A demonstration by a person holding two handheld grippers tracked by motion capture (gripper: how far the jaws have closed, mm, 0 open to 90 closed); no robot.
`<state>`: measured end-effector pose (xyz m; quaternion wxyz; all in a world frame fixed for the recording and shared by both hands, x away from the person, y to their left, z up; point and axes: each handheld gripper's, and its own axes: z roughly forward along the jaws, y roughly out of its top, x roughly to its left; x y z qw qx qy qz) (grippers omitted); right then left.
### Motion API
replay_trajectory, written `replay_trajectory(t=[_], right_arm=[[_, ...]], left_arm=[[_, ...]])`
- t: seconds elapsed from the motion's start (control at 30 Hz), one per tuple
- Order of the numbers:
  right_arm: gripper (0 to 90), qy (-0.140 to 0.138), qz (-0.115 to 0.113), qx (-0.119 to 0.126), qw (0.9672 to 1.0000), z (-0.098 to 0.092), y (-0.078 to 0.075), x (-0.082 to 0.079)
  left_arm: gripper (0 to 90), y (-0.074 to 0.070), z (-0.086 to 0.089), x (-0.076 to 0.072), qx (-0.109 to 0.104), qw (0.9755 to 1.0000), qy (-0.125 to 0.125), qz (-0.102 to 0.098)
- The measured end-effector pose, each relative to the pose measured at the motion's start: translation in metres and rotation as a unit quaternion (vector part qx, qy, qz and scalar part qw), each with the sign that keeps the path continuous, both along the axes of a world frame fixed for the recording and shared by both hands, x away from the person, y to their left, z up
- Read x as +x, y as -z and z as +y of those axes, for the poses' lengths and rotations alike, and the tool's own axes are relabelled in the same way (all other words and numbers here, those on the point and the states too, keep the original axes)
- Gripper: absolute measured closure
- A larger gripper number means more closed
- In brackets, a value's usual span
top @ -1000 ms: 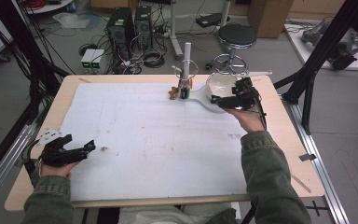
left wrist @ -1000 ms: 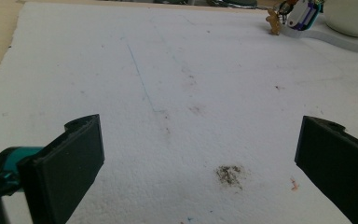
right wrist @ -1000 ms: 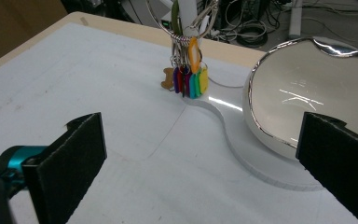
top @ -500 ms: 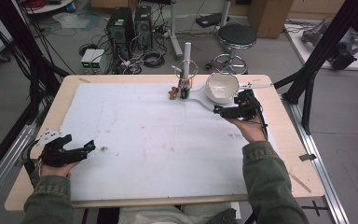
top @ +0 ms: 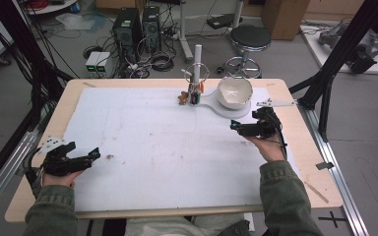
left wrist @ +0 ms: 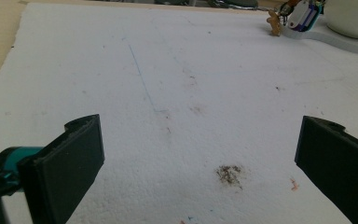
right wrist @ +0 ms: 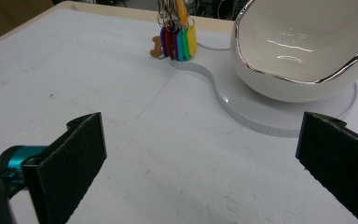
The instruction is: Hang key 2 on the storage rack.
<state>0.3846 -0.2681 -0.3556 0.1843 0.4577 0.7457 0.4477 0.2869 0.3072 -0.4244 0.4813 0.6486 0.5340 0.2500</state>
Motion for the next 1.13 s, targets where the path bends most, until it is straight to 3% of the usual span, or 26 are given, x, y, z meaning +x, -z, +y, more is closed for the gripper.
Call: replay_trajectory(t=[0.33,0.5,0.7,0.93,1.13], right_arm=[[0.7,0.008,-0.023,0.001,0.9997,-0.008,0.017,-0.017],[0.7,0.027,-0.049,0.000,0.9984,-0.015,0.023,-0.028],[0.7,0.053,-0.082,0.003,0.9952,-0.020,0.032,-0.042],[0.7,0.065,-0.119,0.011,0.9906,-0.026,0.037,-0.054],[0.7,0.060,-0.124,-0.009,0.9904,-0.023,0.040,-0.056]], left_arm=[[1.7,0.000,0.000,0.000,0.000,1.0000,-0.002,-0.001],[1.6,0.000,0.001,-0.001,0.000,1.0000,-0.003,-0.001],[1.7,-0.001,0.001,-0.001,-0.002,1.0000,-0.006,-0.005],[1.7,-0.002,0.001,-0.001,-0.004,0.9999,-0.010,-0.010],[1.7,-0.002,0.002,0.000,-0.006,0.9998,-0.009,-0.014]])
